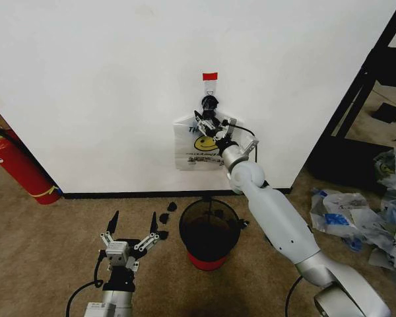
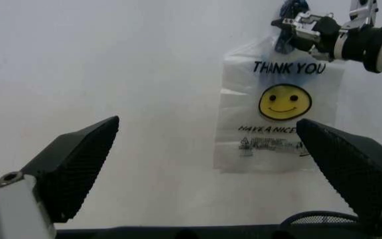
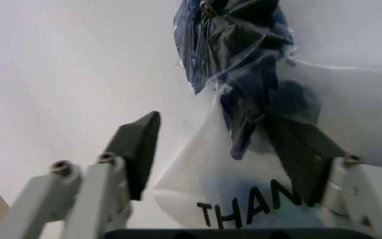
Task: Pick up the garbage bag from the wall and place it over the trash bin.
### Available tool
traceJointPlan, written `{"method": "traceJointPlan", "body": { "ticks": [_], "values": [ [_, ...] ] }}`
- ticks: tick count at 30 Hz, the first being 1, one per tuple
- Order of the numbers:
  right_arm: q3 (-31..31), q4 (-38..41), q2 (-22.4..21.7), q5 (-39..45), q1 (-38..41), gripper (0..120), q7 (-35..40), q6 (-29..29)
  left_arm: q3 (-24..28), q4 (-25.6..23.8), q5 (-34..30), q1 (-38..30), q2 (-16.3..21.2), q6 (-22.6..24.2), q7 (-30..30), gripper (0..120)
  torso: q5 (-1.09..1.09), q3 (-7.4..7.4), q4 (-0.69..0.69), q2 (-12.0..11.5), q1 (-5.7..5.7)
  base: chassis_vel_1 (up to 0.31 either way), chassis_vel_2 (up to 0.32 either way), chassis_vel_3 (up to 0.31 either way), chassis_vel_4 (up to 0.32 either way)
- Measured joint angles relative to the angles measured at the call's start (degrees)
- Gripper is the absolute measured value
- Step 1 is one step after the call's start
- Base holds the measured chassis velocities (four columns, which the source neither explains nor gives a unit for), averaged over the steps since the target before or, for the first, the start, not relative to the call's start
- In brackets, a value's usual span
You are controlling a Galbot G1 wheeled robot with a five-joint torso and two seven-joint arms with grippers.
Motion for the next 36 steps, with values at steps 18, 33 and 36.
{"method": "traceJointPlan", "body": {
  "ticks": [18, 33, 36],
  "values": [
    [0.48, -0.44, -1.04, 0.81, 0.24, 0, 0.11, 0.02, 0.78, 0.32, 0.34, 0.08, -0.12, -0.48, 0.09, 100, 0.00, 0.00, 0.00, 0.00, 0.00, 0.000, 0.000, 0.000, 0.000],
    [0.80, 3.31, -3.53, 0.63, -3.86, 0, 0.28, 0.47, 1.16, 0.47, 0.22, -0.01, -0.26, -0.91, 0.08, 100, 0.00, 0.00, 0.00, 0.00, 0.00, 0.000, 0.000, 0.000, 0.000],
    [0.78, 4.57, -4.34, 0.18, -4.96, 0, 0.28, 0.59, 1.22, 0.47, 0.17, -0.17, -0.21, -0.78, 0.04, 100, 0.01, 0.00, 0.00, 0.00, 0.00, 0.000, 0.000, 0.000, 0.000]
  ]
}}
